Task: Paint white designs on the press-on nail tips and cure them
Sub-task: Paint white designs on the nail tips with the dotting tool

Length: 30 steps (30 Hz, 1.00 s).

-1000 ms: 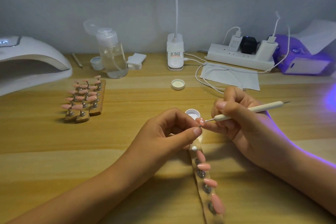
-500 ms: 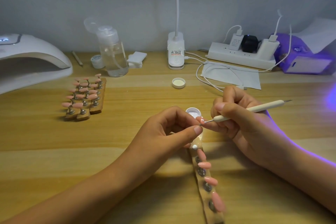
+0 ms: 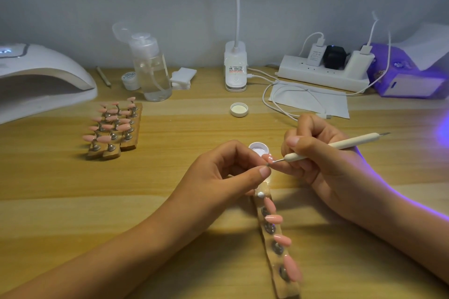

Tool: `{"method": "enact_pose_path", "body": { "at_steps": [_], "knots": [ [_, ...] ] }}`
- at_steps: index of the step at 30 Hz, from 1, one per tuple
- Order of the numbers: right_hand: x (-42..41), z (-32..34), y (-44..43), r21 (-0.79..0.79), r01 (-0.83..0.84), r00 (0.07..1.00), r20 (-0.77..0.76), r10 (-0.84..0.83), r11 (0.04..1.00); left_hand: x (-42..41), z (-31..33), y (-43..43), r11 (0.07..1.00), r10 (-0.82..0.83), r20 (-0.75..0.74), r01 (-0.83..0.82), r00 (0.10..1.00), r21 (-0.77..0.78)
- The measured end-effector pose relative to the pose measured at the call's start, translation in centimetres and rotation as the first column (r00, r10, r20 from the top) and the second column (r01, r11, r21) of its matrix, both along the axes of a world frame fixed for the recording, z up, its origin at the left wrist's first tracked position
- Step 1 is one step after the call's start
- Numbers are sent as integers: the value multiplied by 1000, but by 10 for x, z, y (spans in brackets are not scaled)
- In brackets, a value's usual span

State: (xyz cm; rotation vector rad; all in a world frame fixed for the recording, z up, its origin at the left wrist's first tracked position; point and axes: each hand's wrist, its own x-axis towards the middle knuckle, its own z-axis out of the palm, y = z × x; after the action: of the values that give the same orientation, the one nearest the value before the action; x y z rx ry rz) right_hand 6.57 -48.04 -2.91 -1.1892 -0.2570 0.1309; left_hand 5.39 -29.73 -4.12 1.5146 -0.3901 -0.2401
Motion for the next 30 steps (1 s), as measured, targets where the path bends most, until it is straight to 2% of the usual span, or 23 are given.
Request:
{"method": "enact_pose_path", "body": {
  "at_steps": [10,16,30],
  "knots": [
    [2,0,-2,42,-21,1000,-3,21,999,0,0,0,1000,7,5,-7,1000,-2],
    [1,1,-6,58,-128,991,47,125,990,0,1,0,998,8,-19,-10,1000,-61],
    [1,1,-1,10,-18,1000,2,18,1000,0,0,0,999,-3,-3,3,1000,-54]
  ]
}}
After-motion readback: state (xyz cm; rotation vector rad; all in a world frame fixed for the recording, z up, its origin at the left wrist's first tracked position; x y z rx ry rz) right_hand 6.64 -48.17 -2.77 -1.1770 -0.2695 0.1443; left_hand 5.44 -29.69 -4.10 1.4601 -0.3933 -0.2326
